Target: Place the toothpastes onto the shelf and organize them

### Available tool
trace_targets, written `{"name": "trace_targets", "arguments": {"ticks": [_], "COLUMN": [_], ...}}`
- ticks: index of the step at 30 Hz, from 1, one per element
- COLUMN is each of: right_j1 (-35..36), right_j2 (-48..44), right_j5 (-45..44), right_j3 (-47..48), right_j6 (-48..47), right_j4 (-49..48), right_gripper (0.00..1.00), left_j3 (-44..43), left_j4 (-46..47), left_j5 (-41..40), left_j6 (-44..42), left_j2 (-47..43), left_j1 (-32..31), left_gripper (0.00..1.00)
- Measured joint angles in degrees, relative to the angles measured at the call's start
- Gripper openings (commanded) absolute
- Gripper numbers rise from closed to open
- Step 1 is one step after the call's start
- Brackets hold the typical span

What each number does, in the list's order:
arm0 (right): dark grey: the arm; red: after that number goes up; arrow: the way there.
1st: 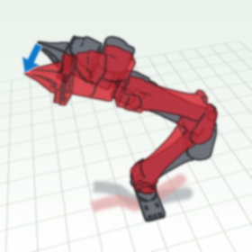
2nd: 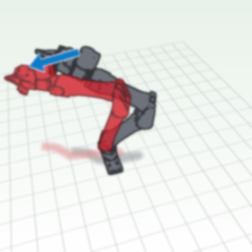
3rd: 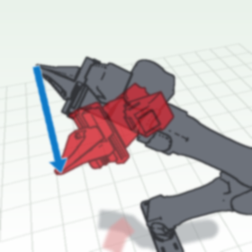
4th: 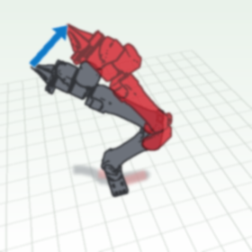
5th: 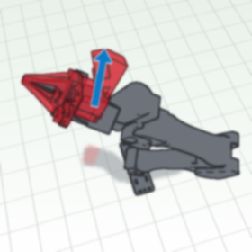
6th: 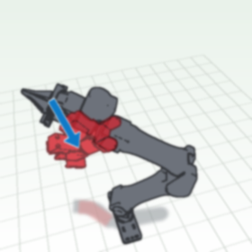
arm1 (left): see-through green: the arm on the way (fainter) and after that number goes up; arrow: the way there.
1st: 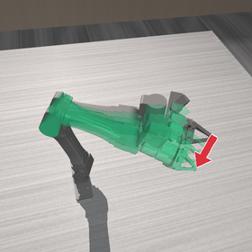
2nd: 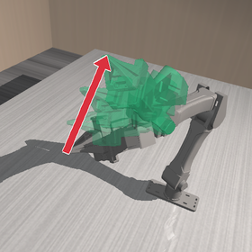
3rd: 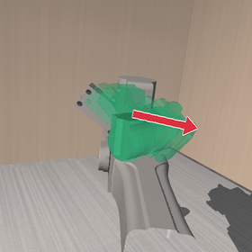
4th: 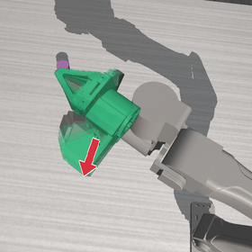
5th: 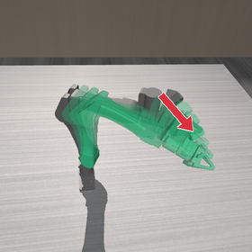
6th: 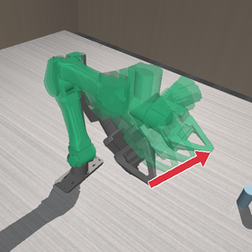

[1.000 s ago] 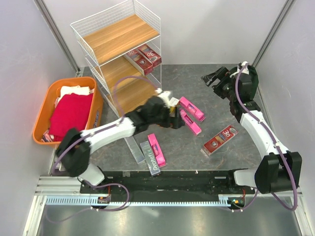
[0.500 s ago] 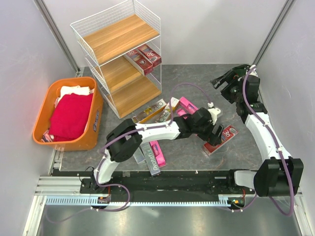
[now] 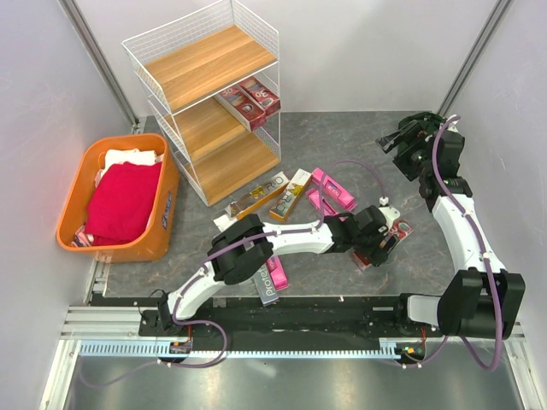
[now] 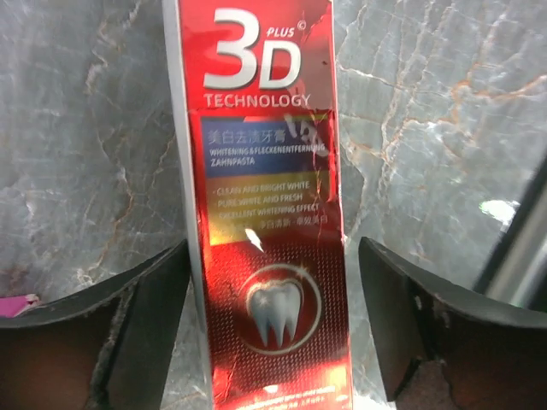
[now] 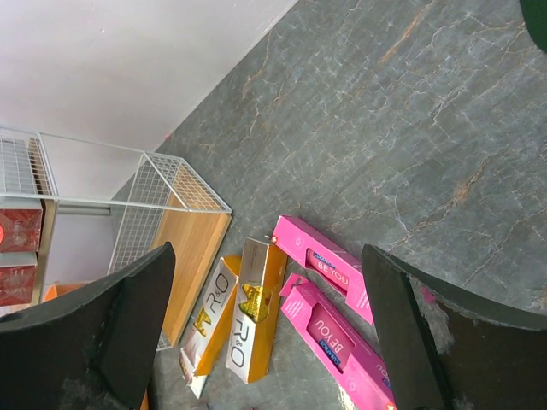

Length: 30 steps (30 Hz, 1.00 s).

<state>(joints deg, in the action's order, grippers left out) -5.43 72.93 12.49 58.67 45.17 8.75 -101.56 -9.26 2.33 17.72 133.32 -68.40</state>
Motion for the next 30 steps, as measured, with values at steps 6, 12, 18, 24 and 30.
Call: {"name": "trace_targets", "arguments": {"ticks": [6,12,18,24,30], "right_j1": [-0.07,-0.13,-0.22,-0.22,-0.22], "right_j2": [0.07,0.09,0.09,0.09,0.09], "right_j5": [1.01,1.70,2.54,3.91,5.84], "right_j3": [0.00,0.00,0.00,0.24,1.60], "right_j6": [0.07,0.11,0.11,0.17,0.55], "right_j4": [0.00,0.00,0.00,0.09,0.02], "right_gripper": [0.98,0.98,0.98,0.98,0.98], "left_j3": [-2.21,-1.20,5.53,10.51,15.06], "left_j4": [-1.79,-1.57,-1.88,-1.92,-1.86], "left_j5": [-8.22,-11.32,-12.57,-12.50,-11.21], "left_j6": [-3.50,-4.42,-4.57,-4.50,-2.21], "left_j2": [1.33,0.52,-5.64,-15.80,-27.28], "left_j1": [-3.23,-4.09,-3.72,-2.01,2.99], "left_gripper": [0.63,0.53,0.53,0.53,0.50]}}
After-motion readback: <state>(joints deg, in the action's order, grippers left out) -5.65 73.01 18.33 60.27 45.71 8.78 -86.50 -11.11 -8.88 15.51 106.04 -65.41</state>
